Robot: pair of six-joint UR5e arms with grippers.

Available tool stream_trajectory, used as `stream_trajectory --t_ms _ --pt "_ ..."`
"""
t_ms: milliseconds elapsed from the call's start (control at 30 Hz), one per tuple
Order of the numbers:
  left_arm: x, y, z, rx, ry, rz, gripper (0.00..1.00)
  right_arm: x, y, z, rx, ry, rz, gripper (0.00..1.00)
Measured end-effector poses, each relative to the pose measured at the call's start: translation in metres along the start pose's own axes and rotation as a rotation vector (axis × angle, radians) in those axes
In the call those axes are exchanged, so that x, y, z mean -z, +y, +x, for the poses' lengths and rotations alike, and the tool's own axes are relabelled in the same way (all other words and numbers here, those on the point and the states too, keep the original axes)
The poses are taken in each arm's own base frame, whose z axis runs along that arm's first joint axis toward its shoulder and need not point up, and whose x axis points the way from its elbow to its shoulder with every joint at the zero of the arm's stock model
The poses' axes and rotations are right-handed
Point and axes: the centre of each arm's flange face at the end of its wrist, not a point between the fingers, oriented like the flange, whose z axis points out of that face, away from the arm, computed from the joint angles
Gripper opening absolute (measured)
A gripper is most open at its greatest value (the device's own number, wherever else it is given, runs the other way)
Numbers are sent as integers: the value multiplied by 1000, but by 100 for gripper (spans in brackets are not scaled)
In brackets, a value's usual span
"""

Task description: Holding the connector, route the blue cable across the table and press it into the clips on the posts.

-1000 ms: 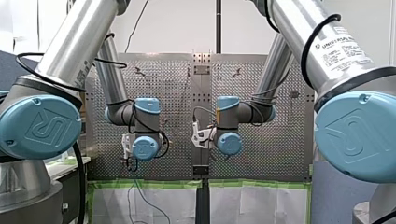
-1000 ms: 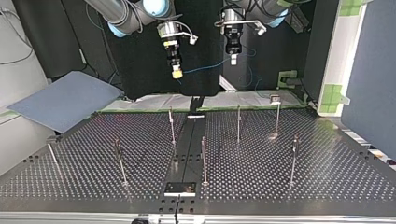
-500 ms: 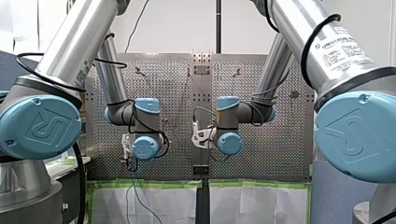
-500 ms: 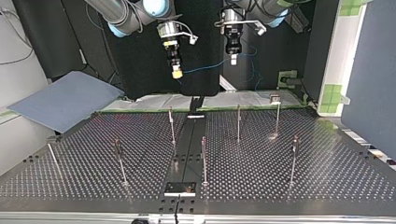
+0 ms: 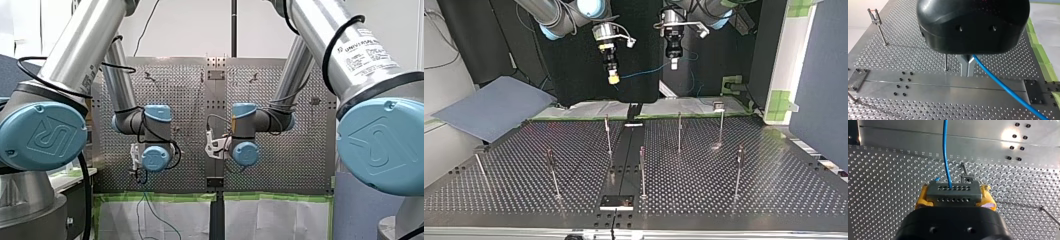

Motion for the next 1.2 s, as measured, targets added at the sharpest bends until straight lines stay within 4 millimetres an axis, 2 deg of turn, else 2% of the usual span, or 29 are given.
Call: stream_trajectory --t_ms 1033,1200 --pt "0 0 0 1 -4 0 0 1 0 -1 2 -7 1 0" --pt "8 6 -3 14 9 -7 0 1 -13 -7 4 -25 43 0"
